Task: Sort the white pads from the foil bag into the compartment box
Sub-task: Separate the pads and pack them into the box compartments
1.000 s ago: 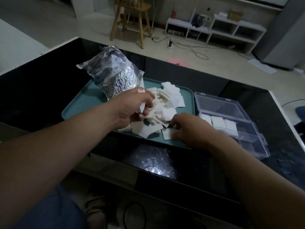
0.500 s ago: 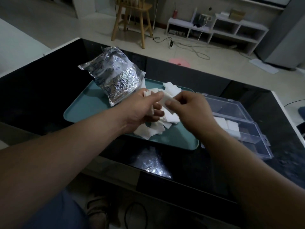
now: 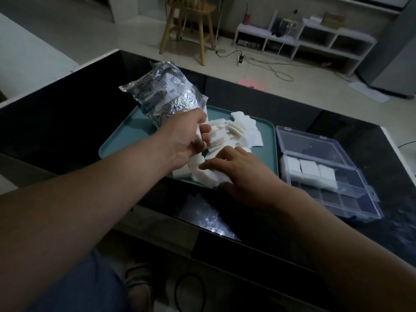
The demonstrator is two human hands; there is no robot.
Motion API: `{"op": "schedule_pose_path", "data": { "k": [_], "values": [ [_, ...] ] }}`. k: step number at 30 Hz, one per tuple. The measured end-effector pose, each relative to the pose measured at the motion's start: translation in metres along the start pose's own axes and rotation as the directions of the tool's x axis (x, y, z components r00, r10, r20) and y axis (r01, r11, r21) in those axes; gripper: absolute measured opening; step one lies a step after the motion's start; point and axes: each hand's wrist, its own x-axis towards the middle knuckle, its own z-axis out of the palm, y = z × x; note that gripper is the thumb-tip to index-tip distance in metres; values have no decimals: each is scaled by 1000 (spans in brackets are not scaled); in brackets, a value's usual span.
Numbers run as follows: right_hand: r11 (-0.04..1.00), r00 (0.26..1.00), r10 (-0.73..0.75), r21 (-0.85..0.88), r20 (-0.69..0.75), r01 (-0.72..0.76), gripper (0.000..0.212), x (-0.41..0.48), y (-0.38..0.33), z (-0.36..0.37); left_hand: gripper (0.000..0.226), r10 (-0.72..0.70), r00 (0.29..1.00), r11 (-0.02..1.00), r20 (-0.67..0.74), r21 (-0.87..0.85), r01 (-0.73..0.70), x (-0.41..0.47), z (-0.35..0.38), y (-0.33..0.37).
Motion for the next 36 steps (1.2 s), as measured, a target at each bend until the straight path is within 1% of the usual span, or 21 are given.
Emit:
{"op": "schedule_pose_path", "data": {
  "k": [3,4,5,7,10,12,13,16,21,25,27,30,31,34,36],
  "values": [
    [999,995,-42,-10,-91,41,32,6,0,5,21,15,1000,999,16,28,-15,-3,2,-1],
    [999,994,-31,8,-101,32,28,6,2,5,21,12,1000,999,13,37,-13,-2,1,-1],
    [999,994,-20,37,-103,24,28,5,5,5,21,8,1000,999,5,45,-8,-1,0,-1],
    [996,996,6,86,-83,2,38,-1,12,3,23,5,1000,999,-11,51,-4,2,-2,-1],
    [999,1000,-11,46,20,10,57,-6,20,-5,25,13,1000,999,-10,43,-13,5,-1,-1],
    [999,997,-21,49,70,17,62,-8,20,-8,24,24,1000,998,5,56,-24,5,1,-2],
    [998,997,-23,60,71,19,61,-8,19,-8,24,28,1000,997,14,71,-29,4,2,-3],
    [997,999,-32,70,40,30,50,-5,11,-3,24,30,999,994,15,108,-32,3,2,-6],
    [998,997,-4,62,-72,8,30,-1,3,8,26,24,1000,992,-10,123,-23,4,1,-9],
    [996,988,-1,85,-157,14,20,-3,0,15,18,29,1000,990,-11,141,-27,3,4,-11],
    [986,979,41,169,-200,-7,17,-6,4,14,17,30,1000,988,-3,153,-29,3,6,-11],
    [946,935,180,316,-305,-79,15,-12,14,6,17,39,999,988,22,150,-42,3,8,-10],
    [926,922,229,361,-311,-108,14,-15,18,3,17,46,999,987,30,152,-50,3,8,-11],
    [850,904,351,488,-246,-197,13,-24,26,-5,20,57,997,981,50,183,-66,3,10,-15],
    [768,882,434,588,-184,-255,17,-26,34,-7,24,64,996,976,58,202,-75,3,11,-19]
  ]
}}
